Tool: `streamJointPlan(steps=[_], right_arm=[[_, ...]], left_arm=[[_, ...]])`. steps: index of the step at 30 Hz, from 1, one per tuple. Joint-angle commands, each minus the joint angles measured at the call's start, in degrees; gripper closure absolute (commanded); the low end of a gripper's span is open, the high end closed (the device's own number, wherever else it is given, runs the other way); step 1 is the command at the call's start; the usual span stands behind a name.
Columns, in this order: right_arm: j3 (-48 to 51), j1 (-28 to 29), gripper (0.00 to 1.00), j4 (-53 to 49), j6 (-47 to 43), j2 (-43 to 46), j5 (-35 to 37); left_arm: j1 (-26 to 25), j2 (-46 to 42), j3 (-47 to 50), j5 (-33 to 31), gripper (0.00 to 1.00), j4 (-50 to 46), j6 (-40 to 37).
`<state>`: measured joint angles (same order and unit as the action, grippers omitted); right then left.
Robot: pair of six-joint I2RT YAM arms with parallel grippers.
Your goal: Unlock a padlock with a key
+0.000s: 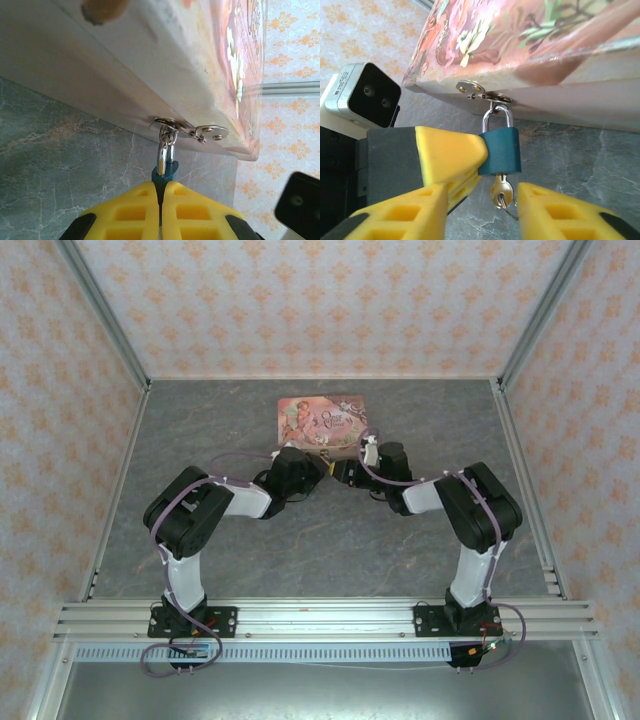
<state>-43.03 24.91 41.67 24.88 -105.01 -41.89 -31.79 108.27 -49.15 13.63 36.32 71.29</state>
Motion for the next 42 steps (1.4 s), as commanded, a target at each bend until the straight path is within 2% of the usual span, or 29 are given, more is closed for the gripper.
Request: streamJointPlan(steps=[1, 10, 16, 22, 29, 42], right_arm=[[1.3, -0.6, 0.53, -7.1, -8.9, 6.1, 5.4], [1.7, 3.0, 0.47, -23.9, -32.2, 19.5, 21.0], [6.2, 6.9, 0.45, -19.1, -57.2, 23.0, 26.8], [7.0, 10.5, 0.44, -12.7, -69.5, 18.0, 35.1], [6.3, 14.3, 0.45, -1.7, -74.7, 10.2, 41.1], [2.9, 14.8, 0.5, 2.4, -72.4, 3.8, 42.6]], left_arm=[[-0.2, -1.5, -1.6, -0.1, 1.0, -2.8, 1.0], [0.2, -3.5, -3.7, 1.0, 1.0, -8.2, 1.8], [0.5, -4.3, -3.9, 1.5, 1.0, -9.7, 2.9], [0.6, -4.2, -4.0, 2.0, 1.0, -9.7, 3.9], [0.7, -4.5, -4.3, 2.2, 1.0, -10.2, 4.2], [0.8, -4.1, -5.0, 2.4, 1.0, -11.0, 4.2]])
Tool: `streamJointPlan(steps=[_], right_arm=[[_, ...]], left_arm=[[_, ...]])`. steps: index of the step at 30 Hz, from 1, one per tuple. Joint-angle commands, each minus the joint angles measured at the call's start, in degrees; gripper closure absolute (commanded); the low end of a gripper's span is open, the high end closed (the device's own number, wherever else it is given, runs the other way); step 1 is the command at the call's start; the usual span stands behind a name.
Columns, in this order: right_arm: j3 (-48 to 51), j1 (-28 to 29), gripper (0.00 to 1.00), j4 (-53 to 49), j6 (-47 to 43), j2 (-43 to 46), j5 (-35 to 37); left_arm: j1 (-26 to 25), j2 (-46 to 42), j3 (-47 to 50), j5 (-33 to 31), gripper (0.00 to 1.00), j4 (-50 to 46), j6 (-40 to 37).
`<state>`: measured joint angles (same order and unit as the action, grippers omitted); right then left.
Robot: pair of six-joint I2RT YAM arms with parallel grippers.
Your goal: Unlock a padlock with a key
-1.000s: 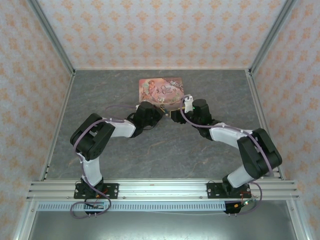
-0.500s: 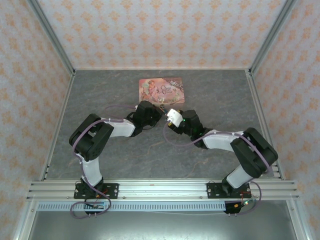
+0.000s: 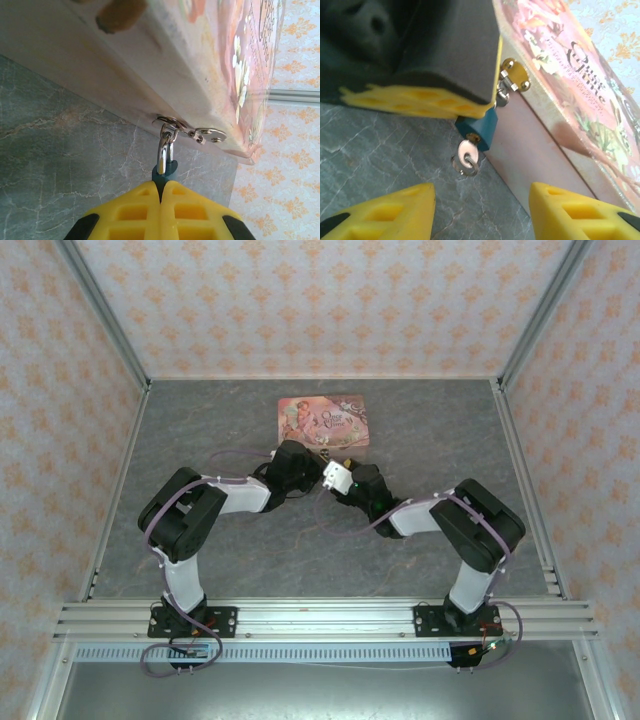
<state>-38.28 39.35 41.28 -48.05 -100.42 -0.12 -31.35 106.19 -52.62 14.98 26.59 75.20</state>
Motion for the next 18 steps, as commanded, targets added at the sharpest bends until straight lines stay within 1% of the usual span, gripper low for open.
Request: streamJointPlan(steps=[1, 8, 11, 13, 16, 18], right_arm=[[-2.1, 0.4, 0.51, 2.8, 0.6, -1.1, 0.7], [-3.6, 0.5, 0.58, 2.8, 1.5, -2.7, 0.7], [-4.1, 0.4, 0.59, 3.1, 2.0, -3.0, 0.3], [-4.0, 0.4, 0.58, 3.5, 2.2, -3.0, 0.0], [-2.6, 0.3, 0.52, 6.7, 1.8, -3.2, -0.6], [-1.9, 0.1, 0.5, 7.3, 1.4, -3.1, -1.1]], left_arm=[[0.3, -2.0, -1.5, 1.0, 1.0, -1.3, 0.3], [0.3, -2.1, -1.6, 1.1, 1.0, -1.8, 0.2], [0.3, -1.9, -1.7, 1.3, 1.0, -1.7, 0.4], [0.3, -1.8, -1.6, 1.2, 1.0, -1.5, 0.6], [0.3, -1.7, -1.5, 1.4, 1.0, -0.9, 1.0], [0.3, -1.7, -1.7, 1.7, 1.0, -1.0, 1.1]])
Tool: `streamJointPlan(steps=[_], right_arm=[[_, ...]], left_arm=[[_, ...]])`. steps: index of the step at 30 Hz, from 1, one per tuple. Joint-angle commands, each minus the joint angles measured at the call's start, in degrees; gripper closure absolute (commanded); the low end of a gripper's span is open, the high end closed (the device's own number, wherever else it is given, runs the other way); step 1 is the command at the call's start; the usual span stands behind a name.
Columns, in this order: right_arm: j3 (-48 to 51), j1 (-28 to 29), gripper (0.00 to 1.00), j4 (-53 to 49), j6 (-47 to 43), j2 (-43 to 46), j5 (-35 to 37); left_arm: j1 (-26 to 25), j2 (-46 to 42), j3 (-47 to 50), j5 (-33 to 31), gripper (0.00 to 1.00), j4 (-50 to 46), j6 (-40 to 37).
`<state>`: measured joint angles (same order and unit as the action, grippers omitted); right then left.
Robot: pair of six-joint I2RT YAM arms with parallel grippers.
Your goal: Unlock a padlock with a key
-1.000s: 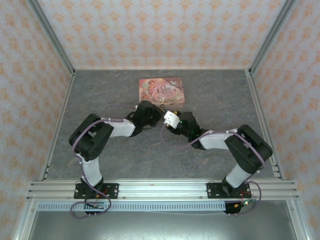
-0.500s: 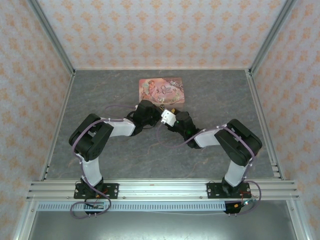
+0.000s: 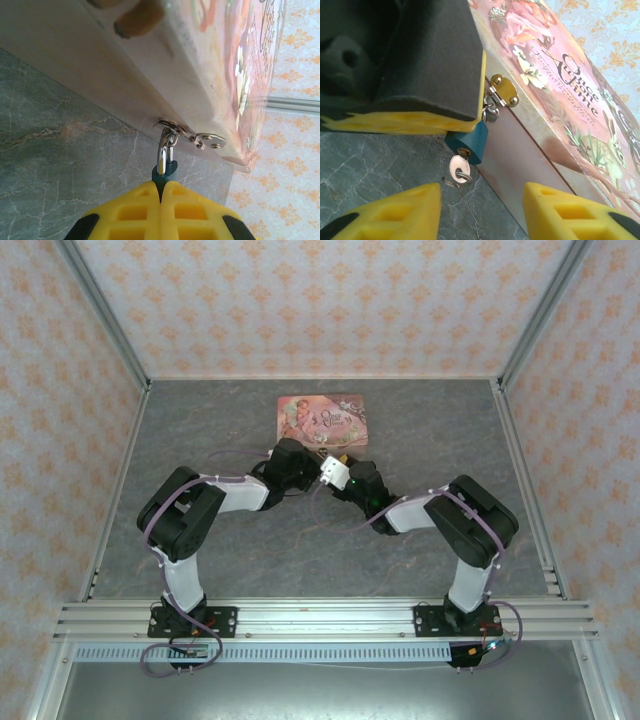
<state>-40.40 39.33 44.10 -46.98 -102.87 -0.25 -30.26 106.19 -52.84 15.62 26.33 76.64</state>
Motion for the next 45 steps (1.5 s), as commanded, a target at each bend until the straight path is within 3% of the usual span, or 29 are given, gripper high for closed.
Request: streamJointPlan(steps=[1, 9, 20, 34, 45], right_arm=[[0.6, 0.0, 0.48, 4.8, 0.3, -0.5, -1.2], [5.2, -2.2, 0.33, 7.0, -2.4, 2.0, -5.9], [3.4, -2.2, 0.34, 9.3, -1.9, -0.1, -6.4], [1.2, -1.8, 0.5, 7.1, -0.2, -1.8, -7.6], [0.0, -1.3, 0.72, 6.4, 0.4, -3.0, -6.3]], left_arm=[[-0.8, -1.6, -1.6, 1.3, 1.0, -0.9, -0.3], [-0.6, -2.0, -1.8, 1.5, 1.0, -1.7, 0.2], [-0.6, -2.3, -2.2, 1.5, 1.0, -2.8, 0.3], [-0.6, -2.2, -2.2, 1.5, 1.0, -2.6, 0.7], [-0.7, -2.1, -2.1, 1.6, 1.0, -2.2, 1.1]])
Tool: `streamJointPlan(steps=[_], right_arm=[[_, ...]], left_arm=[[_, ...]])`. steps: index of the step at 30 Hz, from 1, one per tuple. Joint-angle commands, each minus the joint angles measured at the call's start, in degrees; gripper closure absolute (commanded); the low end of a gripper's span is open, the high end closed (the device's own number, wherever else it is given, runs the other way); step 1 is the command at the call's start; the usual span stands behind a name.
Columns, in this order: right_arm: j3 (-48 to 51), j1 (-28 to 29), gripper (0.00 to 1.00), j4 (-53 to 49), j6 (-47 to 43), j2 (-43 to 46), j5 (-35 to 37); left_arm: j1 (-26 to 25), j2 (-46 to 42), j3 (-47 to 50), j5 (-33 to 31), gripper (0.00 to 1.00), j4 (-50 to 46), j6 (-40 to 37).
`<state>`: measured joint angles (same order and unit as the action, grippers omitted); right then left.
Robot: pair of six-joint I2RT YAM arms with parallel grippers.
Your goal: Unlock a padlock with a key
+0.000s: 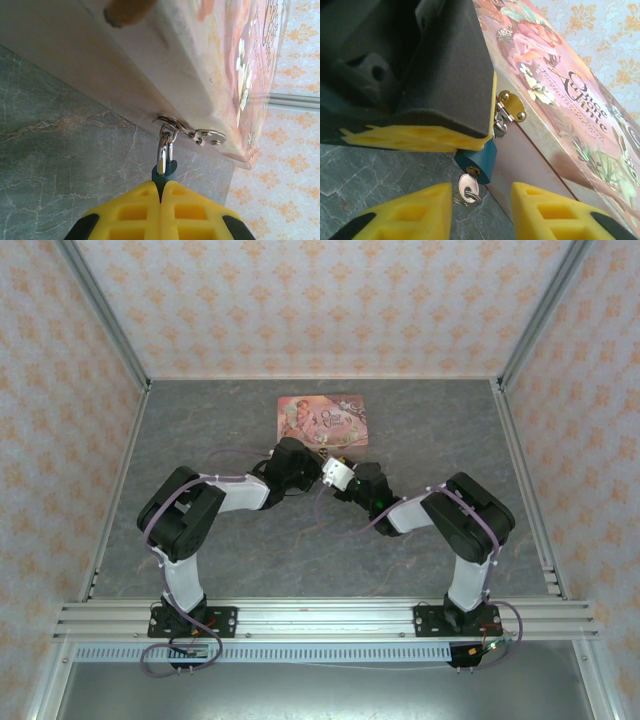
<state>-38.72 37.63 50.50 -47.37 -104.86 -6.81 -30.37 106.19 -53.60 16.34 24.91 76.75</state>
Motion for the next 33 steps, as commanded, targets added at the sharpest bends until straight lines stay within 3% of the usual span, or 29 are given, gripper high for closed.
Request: streamJointPlan(steps=[1, 12, 22, 33], right_arm=[[-1.7, 0.5, 0.73, 0.0, 0.9, -1.0, 0.4], [-2.4, 0.4, 0.99, 0.3, 1.9, -2.0, 3.0], [-2.9, 0.3, 1.0, 1.4, 9.6, -1.1, 5.2], [-5.0, -0.7, 1.0, -5.0, 27.5, 1.9, -3.0]], left_arm=[[-0.5, -2.1, -1.3, 1.0, 1.0, -0.7, 0.9], [-0.5, -2.2, -1.3, 0.9, 1.0, -1.0, 0.9], [-0.5, -2.2, -1.2, 1.0, 1.0, -0.9, 1.1], [-0.6, -2.1, 0.1, 0.7, 1.0, 0.3, 1.5]])
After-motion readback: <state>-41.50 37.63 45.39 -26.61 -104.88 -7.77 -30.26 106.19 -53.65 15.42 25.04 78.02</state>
